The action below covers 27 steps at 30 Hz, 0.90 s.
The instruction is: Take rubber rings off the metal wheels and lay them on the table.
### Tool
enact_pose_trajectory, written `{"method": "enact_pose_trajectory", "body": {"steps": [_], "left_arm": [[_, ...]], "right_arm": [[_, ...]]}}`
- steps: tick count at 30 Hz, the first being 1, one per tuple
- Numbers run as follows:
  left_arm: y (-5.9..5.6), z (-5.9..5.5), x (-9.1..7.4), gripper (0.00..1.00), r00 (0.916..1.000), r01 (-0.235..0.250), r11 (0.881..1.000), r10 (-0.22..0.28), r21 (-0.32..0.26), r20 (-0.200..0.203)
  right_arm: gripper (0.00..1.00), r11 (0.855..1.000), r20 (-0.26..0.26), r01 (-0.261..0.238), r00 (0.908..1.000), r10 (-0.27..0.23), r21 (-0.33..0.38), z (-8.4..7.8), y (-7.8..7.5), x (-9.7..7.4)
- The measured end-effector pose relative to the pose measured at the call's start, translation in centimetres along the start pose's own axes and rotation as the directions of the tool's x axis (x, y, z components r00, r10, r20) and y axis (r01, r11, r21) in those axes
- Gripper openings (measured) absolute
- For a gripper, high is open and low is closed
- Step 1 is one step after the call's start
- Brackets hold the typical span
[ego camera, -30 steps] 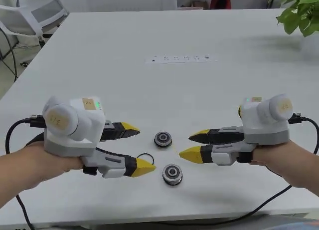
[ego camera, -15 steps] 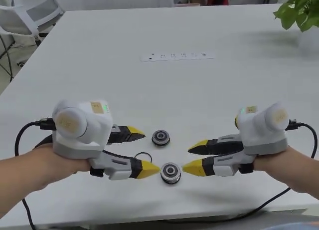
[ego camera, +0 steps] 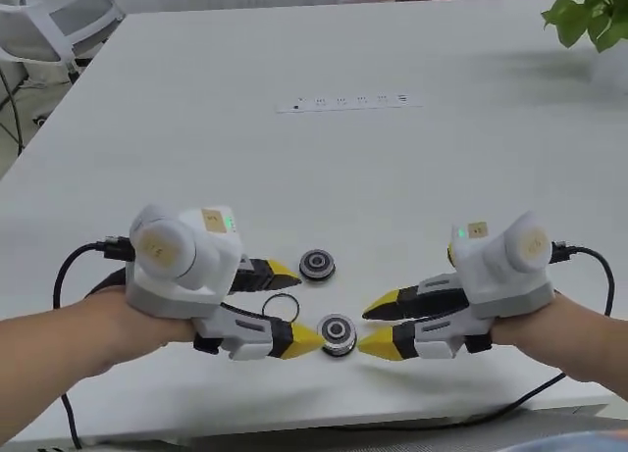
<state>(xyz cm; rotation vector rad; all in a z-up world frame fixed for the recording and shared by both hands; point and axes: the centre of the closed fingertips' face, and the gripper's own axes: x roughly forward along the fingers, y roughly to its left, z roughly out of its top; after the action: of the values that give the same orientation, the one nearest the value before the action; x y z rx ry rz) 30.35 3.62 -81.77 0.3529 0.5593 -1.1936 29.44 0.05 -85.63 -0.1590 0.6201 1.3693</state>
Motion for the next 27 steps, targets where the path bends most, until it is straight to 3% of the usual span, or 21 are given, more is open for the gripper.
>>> {"method": "enact_pose_trajectory", "body": {"steps": [9,27], "left_arm": [[-0.5,-0.5,1.1,0.42,0.9996,0.023,1.0,-0.023,0.005,-0.019],[-1.2,-0.9,2.8,0.27,0.9975,0.058,0.998,-0.056,0.027,-0.042]], "right_arm": [[0.21,0.999,-0.025,-0.012,0.9996,0.011,-0.042,-0.5,0.2,0.7],[0.14,0.999,-0.015,0.0,0.9999,-0.001,-0.053,-0.4,-0.1,0.9]]}}
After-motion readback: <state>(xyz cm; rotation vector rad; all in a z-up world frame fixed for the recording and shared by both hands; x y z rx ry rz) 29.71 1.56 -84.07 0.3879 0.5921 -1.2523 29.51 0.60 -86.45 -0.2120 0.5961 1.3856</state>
